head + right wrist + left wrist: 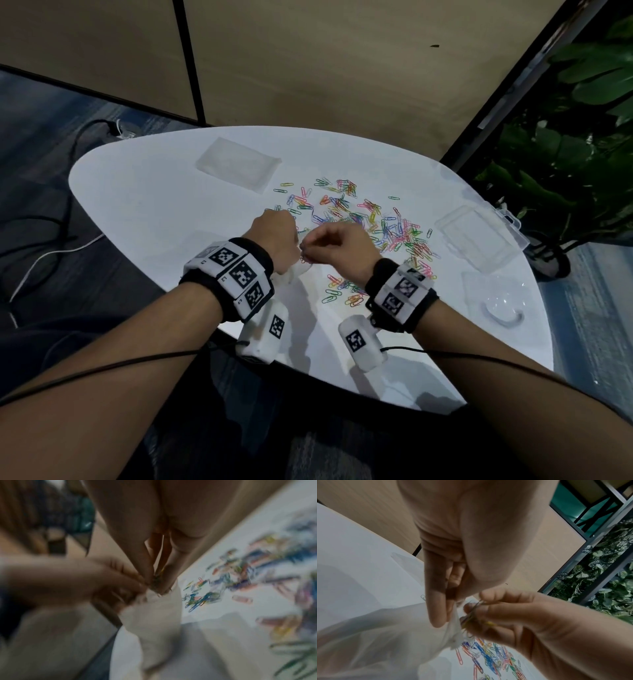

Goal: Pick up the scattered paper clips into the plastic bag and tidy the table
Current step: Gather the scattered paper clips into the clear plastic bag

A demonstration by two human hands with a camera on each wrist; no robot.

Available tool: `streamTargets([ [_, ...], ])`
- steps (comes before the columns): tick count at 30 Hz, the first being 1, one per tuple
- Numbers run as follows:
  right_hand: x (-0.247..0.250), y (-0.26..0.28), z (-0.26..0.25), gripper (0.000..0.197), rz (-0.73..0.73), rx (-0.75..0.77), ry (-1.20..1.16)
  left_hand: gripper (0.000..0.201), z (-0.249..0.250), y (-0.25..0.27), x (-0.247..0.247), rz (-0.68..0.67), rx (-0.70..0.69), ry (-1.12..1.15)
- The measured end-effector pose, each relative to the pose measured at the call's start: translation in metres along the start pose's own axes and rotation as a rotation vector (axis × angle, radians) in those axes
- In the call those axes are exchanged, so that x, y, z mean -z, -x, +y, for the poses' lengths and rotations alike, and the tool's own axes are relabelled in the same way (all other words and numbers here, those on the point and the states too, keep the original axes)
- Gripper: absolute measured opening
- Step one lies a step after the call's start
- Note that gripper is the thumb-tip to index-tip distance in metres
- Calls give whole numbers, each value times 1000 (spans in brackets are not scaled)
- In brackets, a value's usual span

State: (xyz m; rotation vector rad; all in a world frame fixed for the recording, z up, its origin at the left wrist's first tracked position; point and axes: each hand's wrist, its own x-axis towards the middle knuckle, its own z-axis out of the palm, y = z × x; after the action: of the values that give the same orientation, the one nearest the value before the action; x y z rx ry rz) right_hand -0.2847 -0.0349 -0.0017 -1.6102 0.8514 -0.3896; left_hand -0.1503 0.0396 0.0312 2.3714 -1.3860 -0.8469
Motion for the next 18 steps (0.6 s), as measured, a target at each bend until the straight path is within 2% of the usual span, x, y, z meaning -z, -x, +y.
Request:
streamTargets([
  [2,-5,0,0,16,-54,77,304,19,1,0,3,21,7,6],
  [3,-6,0,-2,18,-72,94,349,20,0,0,4,31,9,6],
  [5,-2,-3,-5,22,-42,89,219,22,-2,-1,8,52,17,9],
  [7,8,-8,-3,25,73,96,158,22,-4,-3,10,56,31,17],
  [9,24,-12,6,24,138,95,442,22,-4,-5,12,43,42,24],
  [10,31,-12,14,24,95,51,649,23,-4,-5,12,36,44,22],
  [13,32,-2,54,50,-190,-174,1159,25,-3,-6,12,23,44,16],
  [15,21,8,84,62,-242,-247,1328,25,-3,-5,12,22,39,10],
  [18,10,20,113,63,-164,-233,1354,27,-4,-4,11,30,33,2],
])
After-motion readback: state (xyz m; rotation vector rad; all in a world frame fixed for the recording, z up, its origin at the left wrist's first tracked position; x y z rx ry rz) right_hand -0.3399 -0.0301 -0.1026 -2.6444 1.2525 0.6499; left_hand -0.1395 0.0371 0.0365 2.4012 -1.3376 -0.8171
